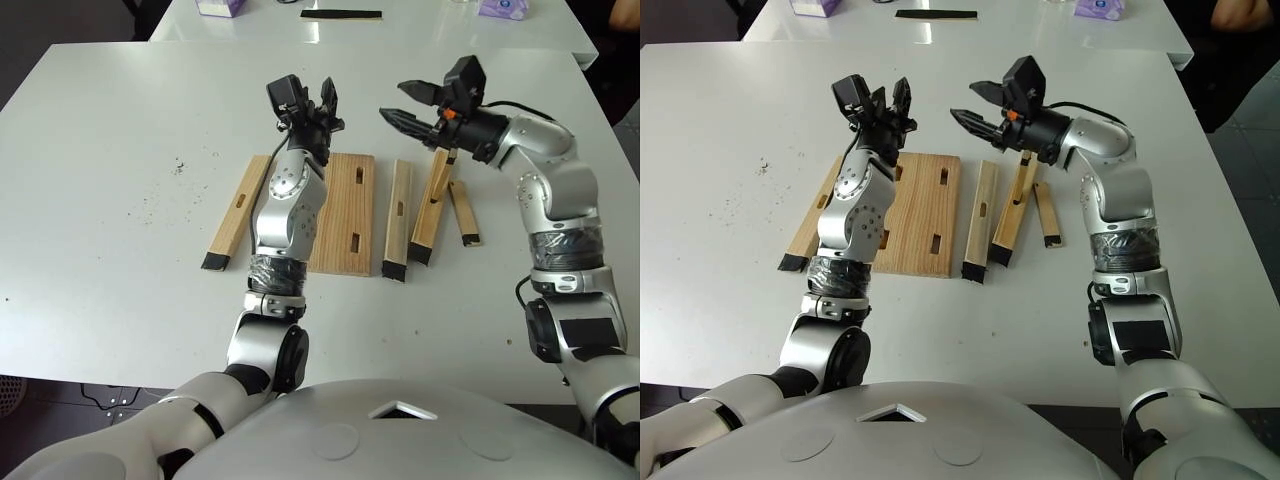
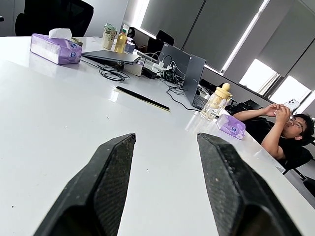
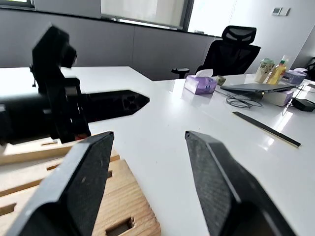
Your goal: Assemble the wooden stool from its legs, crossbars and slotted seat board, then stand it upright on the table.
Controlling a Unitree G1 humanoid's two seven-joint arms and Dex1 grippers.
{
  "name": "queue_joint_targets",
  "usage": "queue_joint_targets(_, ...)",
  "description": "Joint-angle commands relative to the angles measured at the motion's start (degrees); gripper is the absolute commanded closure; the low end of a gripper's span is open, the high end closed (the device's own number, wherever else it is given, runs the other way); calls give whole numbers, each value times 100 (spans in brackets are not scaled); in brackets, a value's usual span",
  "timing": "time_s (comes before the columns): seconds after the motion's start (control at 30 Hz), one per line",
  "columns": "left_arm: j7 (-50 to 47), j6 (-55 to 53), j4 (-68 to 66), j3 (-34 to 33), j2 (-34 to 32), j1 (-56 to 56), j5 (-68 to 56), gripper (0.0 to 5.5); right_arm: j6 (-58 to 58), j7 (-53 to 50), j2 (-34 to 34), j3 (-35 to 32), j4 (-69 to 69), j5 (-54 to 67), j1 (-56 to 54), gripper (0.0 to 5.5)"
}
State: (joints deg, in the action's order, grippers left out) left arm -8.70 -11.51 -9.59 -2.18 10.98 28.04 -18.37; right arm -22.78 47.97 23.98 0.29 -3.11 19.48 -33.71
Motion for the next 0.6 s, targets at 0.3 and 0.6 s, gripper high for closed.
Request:
queue_joint_targets(0.3, -6, -70, 30, -70, 183, 34, -27, 317, 727, -76, 164, 360, -1118, -632, 759, 283)
queue_joint_targets(0.6, -101, -51, 206, -86, 203, -98, 4, 317, -445, -771, 261, -817, 283, 592, 61, 283)
